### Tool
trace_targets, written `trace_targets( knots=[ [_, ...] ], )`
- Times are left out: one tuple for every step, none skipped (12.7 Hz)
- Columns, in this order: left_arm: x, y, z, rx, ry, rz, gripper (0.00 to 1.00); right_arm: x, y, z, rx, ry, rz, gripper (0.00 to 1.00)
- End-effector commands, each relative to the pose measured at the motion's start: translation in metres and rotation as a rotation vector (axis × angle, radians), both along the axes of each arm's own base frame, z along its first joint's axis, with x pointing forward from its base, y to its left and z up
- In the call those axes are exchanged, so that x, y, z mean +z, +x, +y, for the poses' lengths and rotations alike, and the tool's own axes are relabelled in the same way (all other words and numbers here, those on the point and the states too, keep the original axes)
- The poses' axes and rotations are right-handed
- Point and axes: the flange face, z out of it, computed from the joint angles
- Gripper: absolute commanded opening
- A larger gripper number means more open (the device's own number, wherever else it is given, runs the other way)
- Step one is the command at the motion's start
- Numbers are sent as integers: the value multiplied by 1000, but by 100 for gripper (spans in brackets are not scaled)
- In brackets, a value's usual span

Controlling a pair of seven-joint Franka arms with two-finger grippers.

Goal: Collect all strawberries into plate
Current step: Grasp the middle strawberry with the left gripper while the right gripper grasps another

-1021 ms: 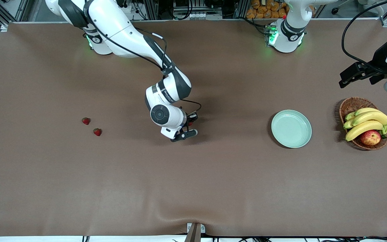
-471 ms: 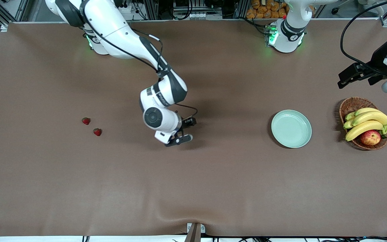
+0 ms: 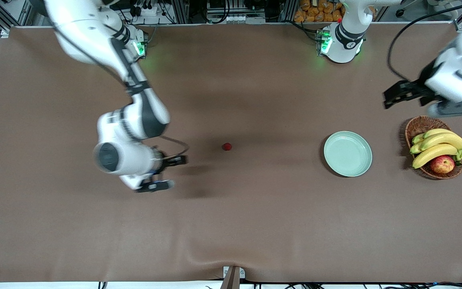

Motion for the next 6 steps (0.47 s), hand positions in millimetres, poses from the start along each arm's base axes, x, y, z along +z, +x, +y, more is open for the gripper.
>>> trace_targets(
  knots=[
    [-37,8,-85,59,-13,3,100,-11,-5,-81,-13,-68,30,100],
    [-58,8,-122,103,-12,1,100,-20,-7,-104,17,-76,40,100],
    [-86,8,-158,147,-12,17,100,-31,-9,-130,23,-72,57,100],
    [-104,11,-191,192,-27,5,100,-41,-12,-152,39,-62,72,100],
    [-125,13,-222,217,-39,4,100,-51,-16,-165,66,-51,87,100],
    [-146,13,-260,211,-61,-6,100,-64,-23,-181,85,-42,105,100]
  ],
)
